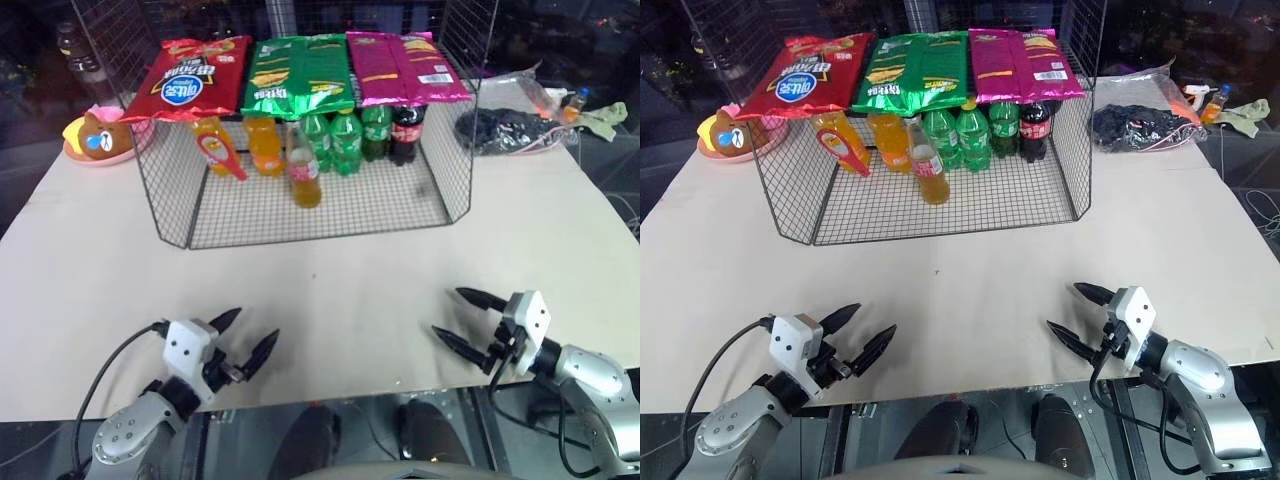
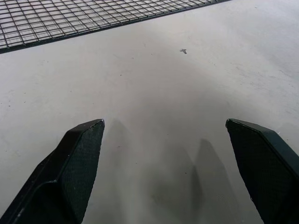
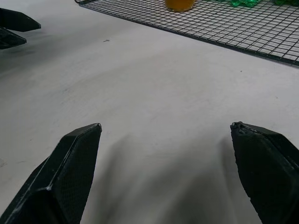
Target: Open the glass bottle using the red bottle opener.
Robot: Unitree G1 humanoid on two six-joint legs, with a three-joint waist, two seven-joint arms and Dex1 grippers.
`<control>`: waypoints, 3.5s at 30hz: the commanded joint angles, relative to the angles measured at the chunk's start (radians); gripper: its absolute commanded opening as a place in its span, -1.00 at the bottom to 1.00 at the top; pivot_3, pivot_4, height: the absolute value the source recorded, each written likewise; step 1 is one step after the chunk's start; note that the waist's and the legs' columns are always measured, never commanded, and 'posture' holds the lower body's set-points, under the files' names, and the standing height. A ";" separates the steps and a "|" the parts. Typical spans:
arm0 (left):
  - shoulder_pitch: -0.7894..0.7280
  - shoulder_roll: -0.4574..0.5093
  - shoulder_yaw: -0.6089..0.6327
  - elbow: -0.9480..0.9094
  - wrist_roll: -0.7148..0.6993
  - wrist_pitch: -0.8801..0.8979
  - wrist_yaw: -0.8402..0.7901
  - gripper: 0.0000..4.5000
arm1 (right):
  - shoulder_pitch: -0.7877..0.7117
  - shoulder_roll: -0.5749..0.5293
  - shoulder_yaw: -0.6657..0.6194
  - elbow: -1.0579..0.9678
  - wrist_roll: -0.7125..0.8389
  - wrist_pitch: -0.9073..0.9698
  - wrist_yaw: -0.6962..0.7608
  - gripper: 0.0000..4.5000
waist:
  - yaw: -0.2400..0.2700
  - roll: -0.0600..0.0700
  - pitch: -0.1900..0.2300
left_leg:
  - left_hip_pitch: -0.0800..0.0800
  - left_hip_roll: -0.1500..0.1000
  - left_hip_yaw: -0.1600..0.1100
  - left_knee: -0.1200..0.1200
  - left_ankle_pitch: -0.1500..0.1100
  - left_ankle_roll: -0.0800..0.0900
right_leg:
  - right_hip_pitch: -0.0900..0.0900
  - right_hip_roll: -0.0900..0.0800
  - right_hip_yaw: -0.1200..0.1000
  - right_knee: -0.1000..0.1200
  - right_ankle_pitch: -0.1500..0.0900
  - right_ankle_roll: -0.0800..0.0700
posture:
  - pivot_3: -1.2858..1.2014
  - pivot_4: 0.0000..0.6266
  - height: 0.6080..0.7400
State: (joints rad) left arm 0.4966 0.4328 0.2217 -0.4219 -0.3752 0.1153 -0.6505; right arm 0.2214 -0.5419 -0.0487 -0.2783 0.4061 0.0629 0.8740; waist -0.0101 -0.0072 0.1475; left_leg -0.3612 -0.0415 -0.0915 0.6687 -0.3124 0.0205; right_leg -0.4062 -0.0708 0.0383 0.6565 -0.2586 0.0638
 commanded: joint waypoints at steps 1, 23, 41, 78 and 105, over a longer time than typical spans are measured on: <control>-0.004 -0.006 -0.003 -0.037 -0.004 -0.017 0.008 0.92 | -0.005 0.000 -0.018 -0.016 0.005 -0.013 -0.005 0.98 | 0.000 0.000 0.000 | 0.000 0.000 0.000 0.000 0.000 0.000 | 0.000 0.000 0.000 0.000 0.000 0.000 | 0.03 -0.52 1.00; -0.078 -0.027 -0.001 0.022 0.003 -0.018 0.019 0.92 | -0.062 0.015 -0.006 0.048 -0.020 -0.047 -0.003 0.98 | 0.000 0.000 0.000 | 0.000 0.000 0.000 0.000 0.001 -0.001 | 0.000 0.001 0.000 0.001 0.000 0.000 | 0.03 -0.52 1.00; -0.637 -0.031 0.150 0.309 -0.009 -0.039 0.261 0.92 | -0.314 0.143 0.172 -0.244 0.054 0.146 -0.115 0.98 | 0.000 -0.001 0.000 | -0.001 -0.004 -0.004 0.002 0.003 -0.005 | -0.001 0.001 -0.003 0.004 0.000 0.000 | 0.03 -0.52 1.00; -1.074 -0.021 0.155 0.775 -0.049 -0.151 0.219 -0.97 | -0.357 0.175 0.217 -0.211 -0.002 0.134 -0.138 1.00 | -0.007 -0.004 0.000 | -0.008 -0.006 -0.008 0.005 0.004 -0.006 | -0.006 0.000 -0.006 0.005 0.000 0.000 | 0.03 -0.52 1.00; -0.876 -0.014 -0.081 0.267 -0.605 0.652 -0.141 -0.97 | -0.485 0.154 0.251 -0.240 0.187 0.645 -0.219 1.00 | -0.006 -0.004 0.000 | -0.009 -0.006 -0.009 0.007 0.004 -0.006 | -0.006 0.000 -0.007 0.006 0.000 0.000 | 0.03 -0.52 1.00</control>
State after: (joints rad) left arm -0.3611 0.4077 0.1544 -0.1112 -0.9474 0.7372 -0.7551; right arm -0.2380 -0.3916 0.2055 -0.4694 0.5444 0.6617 0.6579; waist -0.0163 -0.0113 0.1477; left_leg -0.3697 -0.0471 -0.1003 0.6761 -0.3088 0.0147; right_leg -0.4118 -0.0704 0.0316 0.6630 -0.2584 0.0640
